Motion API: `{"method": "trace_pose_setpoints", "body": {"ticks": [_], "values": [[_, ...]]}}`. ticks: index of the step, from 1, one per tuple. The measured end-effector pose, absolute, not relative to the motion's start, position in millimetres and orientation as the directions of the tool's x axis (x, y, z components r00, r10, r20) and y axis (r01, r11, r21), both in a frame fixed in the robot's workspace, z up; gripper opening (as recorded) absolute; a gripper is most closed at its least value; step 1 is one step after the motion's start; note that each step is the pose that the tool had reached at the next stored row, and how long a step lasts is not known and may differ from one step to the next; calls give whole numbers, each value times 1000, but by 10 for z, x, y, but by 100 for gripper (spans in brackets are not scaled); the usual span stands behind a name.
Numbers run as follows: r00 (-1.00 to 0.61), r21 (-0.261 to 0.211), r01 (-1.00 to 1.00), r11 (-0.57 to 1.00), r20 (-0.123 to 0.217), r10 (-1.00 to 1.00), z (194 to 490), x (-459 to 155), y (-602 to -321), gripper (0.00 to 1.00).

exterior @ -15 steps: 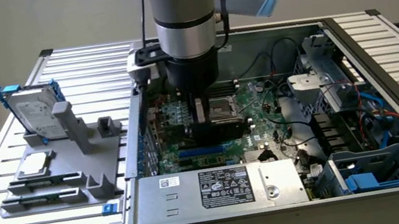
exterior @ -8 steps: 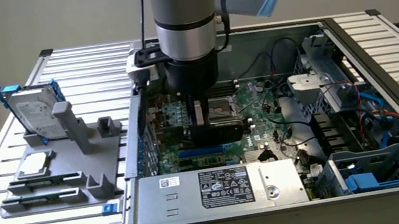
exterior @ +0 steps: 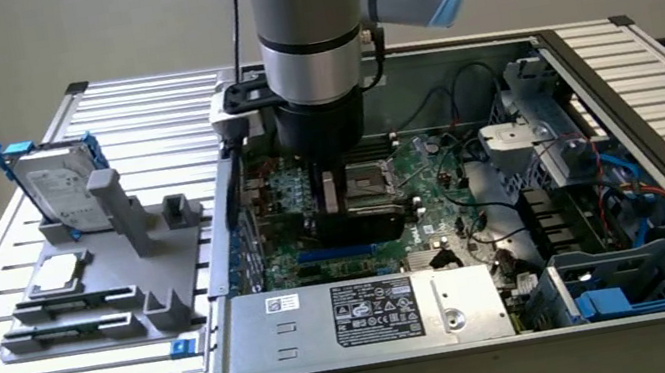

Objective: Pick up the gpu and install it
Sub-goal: 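Insert the gpu into the slot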

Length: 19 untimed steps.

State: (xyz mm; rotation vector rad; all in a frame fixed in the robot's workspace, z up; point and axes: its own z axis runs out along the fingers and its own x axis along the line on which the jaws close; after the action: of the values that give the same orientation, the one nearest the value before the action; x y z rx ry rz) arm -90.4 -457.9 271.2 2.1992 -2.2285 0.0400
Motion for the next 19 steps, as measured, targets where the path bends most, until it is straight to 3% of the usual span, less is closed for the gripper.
{"method": "trace_pose_setpoints", "body": {"ticks": [19], "values": [[-29, -8, -1000, 29, 25, -999, 2677, -922, -4583, 27]]}}
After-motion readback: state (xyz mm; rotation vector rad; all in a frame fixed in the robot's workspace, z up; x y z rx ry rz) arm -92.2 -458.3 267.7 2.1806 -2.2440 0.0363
